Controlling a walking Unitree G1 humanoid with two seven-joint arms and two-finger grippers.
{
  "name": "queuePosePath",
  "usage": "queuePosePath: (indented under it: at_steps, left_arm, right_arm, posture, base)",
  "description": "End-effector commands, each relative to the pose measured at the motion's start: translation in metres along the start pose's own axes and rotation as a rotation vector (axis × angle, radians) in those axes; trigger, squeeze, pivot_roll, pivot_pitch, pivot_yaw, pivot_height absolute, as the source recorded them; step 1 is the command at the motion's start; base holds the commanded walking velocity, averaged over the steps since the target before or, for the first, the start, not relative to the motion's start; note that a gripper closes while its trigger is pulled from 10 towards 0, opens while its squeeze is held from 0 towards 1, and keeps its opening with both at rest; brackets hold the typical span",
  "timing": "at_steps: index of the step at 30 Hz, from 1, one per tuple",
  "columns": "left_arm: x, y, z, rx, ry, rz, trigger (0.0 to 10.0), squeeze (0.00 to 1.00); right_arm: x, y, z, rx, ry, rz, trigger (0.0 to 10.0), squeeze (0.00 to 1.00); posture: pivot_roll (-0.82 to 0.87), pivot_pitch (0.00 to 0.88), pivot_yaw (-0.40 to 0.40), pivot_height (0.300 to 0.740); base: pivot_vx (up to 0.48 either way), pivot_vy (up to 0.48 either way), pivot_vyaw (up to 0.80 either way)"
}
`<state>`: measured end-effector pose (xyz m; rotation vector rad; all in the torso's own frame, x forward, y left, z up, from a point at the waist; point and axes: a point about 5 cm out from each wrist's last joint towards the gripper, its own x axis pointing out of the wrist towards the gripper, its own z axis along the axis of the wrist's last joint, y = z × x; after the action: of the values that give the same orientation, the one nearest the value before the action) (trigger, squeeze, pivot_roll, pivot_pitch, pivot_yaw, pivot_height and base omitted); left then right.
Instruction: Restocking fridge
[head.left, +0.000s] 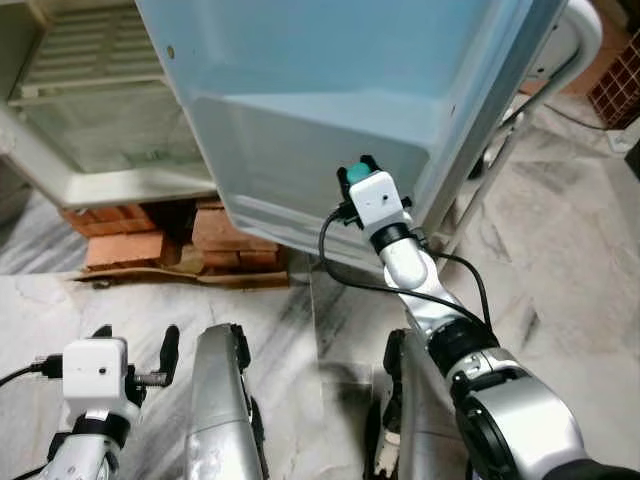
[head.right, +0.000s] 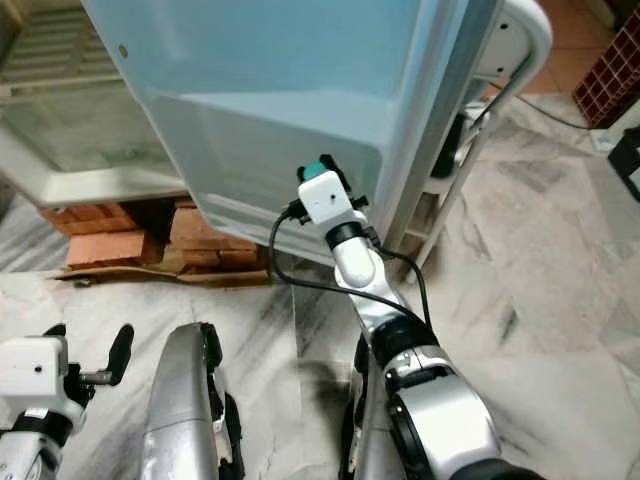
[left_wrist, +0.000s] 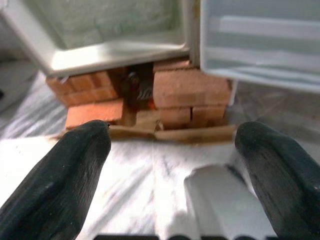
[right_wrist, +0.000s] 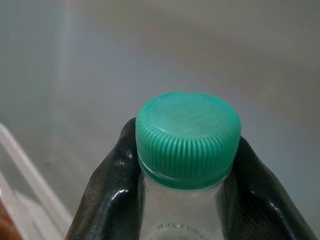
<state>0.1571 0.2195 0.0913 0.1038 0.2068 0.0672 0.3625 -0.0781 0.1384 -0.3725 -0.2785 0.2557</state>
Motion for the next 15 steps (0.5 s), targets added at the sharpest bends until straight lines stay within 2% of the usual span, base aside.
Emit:
queuePosePath:
  at_steps: [1, 3, 5, 8, 9, 11, 12, 15]
  left_arm:
    - [-0.0018, 0.0007, -0.0012, 0.013, 0.017, -0.011, 10.0, 0.00]
    - [-0.0004, 0.0006, -0.0002, 0.018, 0.017, -0.015, 10.0, 0.00]
    - [0.0007, 0.0018, 0.0004, 0.020, 0.018, -0.014, 10.0, 0.00]
    - [0.0003, 0.0017, 0.0006, 0.020, 0.020, -0.015, 10.0, 0.00]
    - [-0.0003, 0.0008, 0.0005, 0.017, 0.023, -0.015, 10.0, 0.00]
    - [-0.0004, 0.0005, 0.0005, 0.016, 0.024, -0.015, 10.0, 0.00]
    - [0.0001, 0.0001, 0.0004, 0.015, 0.024, -0.015, 10.0, 0.00]
    - [0.0048, -0.0031, 0.0007, 0.012, 0.021, -0.021, 10.0, 0.00]
  right_arm:
    - [-0.0093, 0.0045, -0.0191, 0.017, 0.107, -0.010, 10.0, 0.00]
    - [-0.0121, 0.0052, -0.0250, 0.027, 0.139, -0.022, 10.0, 0.00]
    - [-0.0140, 0.0058, -0.0254, 0.073, 0.127, -0.031, 10.0, 0.00]
    - [-0.0132, 0.0062, -0.0242, 0.055, 0.118, -0.029, 10.0, 0.00]
    - [-0.0127, 0.0067, -0.0236, 0.076, 0.116, -0.024, 10.0, 0.04]
    - [-0.0125, 0.0066, -0.0236, 0.084, 0.116, -0.025, 10.0, 0.04]
    - [-0.0120, 0.0062, -0.0230, 0.099, 0.112, -0.024, 10.0, 1.00]
    - [-0.0070, 0.0011, -0.0177, 0.133, 0.087, -0.031, 10.0, 1.00]
  posture:
    - [0.20, 0.312, 0.026, 0.532]
    - [0.21, 0.313, 0.031, 0.532]
    - [0.21, 0.311, 0.030, 0.532]
    - [0.20, 0.309, 0.027, 0.532]
    - [0.20, 0.308, 0.023, 0.532]
    - [0.20, 0.308, 0.023, 0.532]
    - [0.20, 0.305, 0.020, 0.532]
    - [0.19, 0.298, 0.014, 0.532]
  base:
    - [0.000, 0.000, 0.00]
    - [0.000, 0.000, 0.00]
    - [0.000, 0.000, 0.00]
    - [0.000, 0.000, 0.00]
    - [0.000, 0.000, 0.00]
    - [0.000, 0.000, 0.00]
    - [0.000, 0.000, 0.00]
    - [0.000, 0.000, 0.00]
